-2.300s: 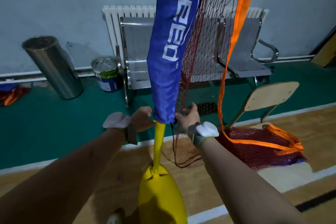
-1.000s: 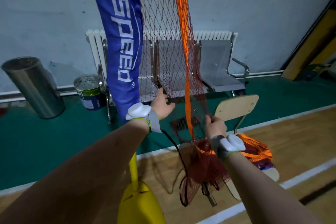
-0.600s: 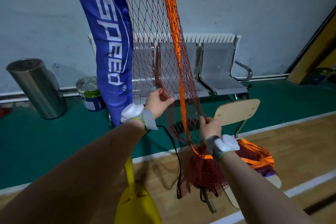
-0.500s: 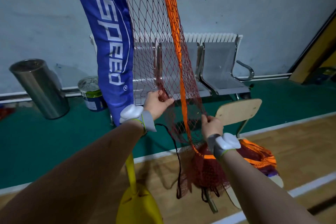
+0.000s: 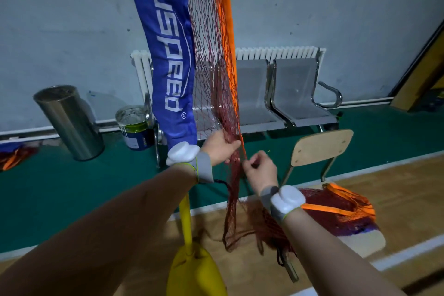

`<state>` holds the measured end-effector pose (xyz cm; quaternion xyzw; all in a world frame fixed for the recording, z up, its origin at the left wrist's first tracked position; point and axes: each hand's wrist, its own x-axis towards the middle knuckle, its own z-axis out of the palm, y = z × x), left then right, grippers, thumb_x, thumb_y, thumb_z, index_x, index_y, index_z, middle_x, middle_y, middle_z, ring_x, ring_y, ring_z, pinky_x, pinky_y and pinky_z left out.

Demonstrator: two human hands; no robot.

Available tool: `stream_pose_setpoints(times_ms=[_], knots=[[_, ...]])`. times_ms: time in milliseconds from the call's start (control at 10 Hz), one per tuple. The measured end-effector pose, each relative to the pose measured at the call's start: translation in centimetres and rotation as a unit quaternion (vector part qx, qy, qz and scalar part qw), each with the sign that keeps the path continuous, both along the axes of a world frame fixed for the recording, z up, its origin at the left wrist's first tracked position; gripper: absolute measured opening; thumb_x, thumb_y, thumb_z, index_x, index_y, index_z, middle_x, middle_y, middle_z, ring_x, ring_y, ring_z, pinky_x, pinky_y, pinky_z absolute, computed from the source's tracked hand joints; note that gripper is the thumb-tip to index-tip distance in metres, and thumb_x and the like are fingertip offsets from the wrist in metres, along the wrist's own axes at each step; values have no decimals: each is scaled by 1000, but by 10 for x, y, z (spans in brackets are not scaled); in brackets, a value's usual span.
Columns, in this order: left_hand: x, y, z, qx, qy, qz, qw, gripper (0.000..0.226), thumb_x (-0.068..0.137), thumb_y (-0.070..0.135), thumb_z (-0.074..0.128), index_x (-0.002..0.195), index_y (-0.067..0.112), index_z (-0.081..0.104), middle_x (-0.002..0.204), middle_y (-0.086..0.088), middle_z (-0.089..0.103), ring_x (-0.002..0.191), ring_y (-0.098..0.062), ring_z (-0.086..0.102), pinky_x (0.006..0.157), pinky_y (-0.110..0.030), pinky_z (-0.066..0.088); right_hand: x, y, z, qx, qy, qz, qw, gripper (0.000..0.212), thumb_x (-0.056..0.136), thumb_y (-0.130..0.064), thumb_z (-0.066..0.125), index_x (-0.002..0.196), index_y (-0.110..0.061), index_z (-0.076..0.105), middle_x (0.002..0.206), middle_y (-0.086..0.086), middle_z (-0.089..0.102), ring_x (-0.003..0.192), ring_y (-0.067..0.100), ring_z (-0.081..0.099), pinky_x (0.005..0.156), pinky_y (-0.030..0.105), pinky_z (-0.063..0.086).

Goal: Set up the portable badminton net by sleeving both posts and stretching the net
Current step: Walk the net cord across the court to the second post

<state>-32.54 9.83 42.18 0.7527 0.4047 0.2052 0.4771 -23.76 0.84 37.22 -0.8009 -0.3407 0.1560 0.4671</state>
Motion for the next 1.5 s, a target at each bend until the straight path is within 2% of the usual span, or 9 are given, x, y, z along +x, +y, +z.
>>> stream_pose_setpoints(times_ms=[200,300,400,600,700,900,1300,1400,1500], knots=[[-19,-7,22,0,-19,4,1000,18,82,15,61,64,12,57,79,-20,66,73,-29,63,78,-42,52,-42,6,-5,-8,39,113,993,14,83,-11,60,97,-11,62,87,4,63,77,15,56,76,29,44],[-32,-10,27,-30,-45,-1,999,13,82,12,61,70,11,58,82,-23,67,77,-33,65,81,-45,53,-46,12,-4,7,80,93,992,19,89,-9,52,73,-13,61,73,10,61,67,21,55,72,38,47],[-55,-10,26,-59,-105,9,993,19,83,2,58,70,15,53,70,-13,58,72,-26,55,77,-40,48,-49,15,-5,14,105,62,992,23,93,-10,46,75,-14,60,76,15,61,73,25,54,75,43,49],[-81,-6,-7,-105,-121,131,978,15,83,-2,51,82,12,45,70,-5,49,69,-22,52,63,-29,40,-49,22,-9,6,156,33,987,35,95,-13,42,62,-18,52,67,9,55,60,24,49,63,37,40],[-81,-4,-22,-141,-97,141,975,25,86,-2,45,67,14,44,66,-4,46,62,-13,53,50,-18,39,-44,24,-12,16,184,21,983,35,96,-14,40,62,-17,52,58,5,49,50,22,43,57,34,37],[-64,0,-62,-208,-23,143,967,26,88,2,44,65,11,48,65,-3,51,59,-14,50,62,-23,44,-31,28,-18,35,199,19,979,34,94,-9,39,62,-16,49,55,4,43,46,19,40,48,29,37],[-40,8,-86,-271,-36,221,936,25,90,0,42,66,9,43,67,-8,52,58,-16,54,70,-27,50,-11,31,-22,28,198,60,978,36,95,-11,39,62,-18,50,55,0,41,42,11,39,38,19,35],[-33,8,-84,-270,-59,239,931,22,91,-5,41,84,10,54,62,-7,55,44,-13,60,59,-23,53,-3,34,-24,28,193,69,978,37,94,-10,41,59,-18,50,54,1,42,43,15,38,44,25,32],[-32,24,-89,-278,-162,210,923,19,84,-9,46,78,-3,63,54,-17,61,46,-12,63,53,-20,48,2,36,-26,23,189,75,979,37,94,-13,42,59,-18,50,53,2,43,44,16,38,46,27,32]])
